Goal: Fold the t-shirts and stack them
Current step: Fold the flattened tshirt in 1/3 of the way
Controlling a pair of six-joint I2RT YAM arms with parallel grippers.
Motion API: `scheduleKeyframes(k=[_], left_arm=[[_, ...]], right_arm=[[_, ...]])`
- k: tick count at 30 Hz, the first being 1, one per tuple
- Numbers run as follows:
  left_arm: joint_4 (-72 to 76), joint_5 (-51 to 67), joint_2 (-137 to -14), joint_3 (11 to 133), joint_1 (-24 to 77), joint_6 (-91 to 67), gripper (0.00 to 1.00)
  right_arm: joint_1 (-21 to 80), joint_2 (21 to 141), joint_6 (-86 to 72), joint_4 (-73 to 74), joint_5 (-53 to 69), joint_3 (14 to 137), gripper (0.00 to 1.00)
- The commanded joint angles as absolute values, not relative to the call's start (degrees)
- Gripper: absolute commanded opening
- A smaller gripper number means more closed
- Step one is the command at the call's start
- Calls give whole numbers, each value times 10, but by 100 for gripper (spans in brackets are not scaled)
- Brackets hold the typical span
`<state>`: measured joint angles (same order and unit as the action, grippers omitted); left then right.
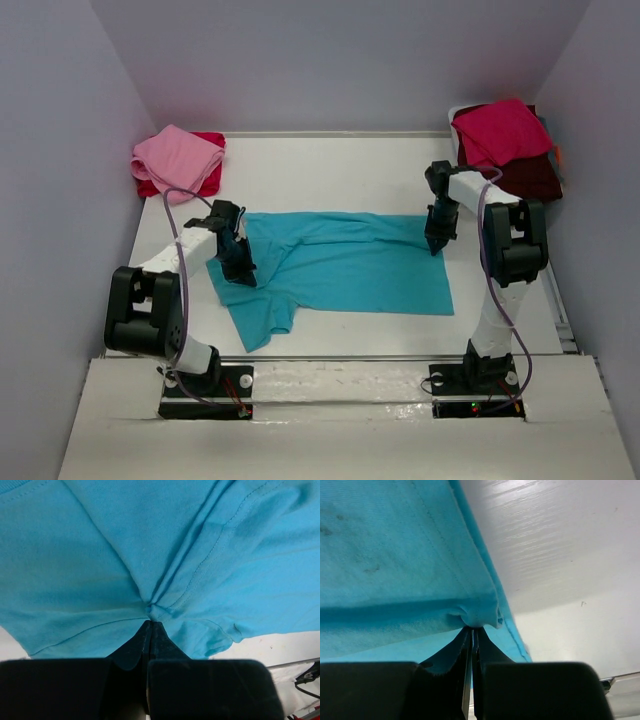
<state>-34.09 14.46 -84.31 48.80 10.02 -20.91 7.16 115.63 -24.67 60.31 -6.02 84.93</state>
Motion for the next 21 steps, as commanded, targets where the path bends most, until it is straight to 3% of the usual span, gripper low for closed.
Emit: scheduleKeyframes(k=[1,14,18,19,20,21], left_arm=[[-356,123,-850,512,103,-205,6],[-366,109,-859,526,81,-185,6],[-372,110,-857,537,81,-181,7],[-372,110,-855,539,81,-180,9],[-372,108,-849,542,81,-180,22],[-372,105,-845,544,81,-181,28]], right_arm=[[50,1140,-255,626,-101,863,8],[28,1135,-250,614,-78,840,8],[28,1124,-238,605,-36,838,12],[28,1122,-234,603,-32,839,14],[28,1115,-231,604,-25,841,23],[28,1115,-229,604,-23,843,27]])
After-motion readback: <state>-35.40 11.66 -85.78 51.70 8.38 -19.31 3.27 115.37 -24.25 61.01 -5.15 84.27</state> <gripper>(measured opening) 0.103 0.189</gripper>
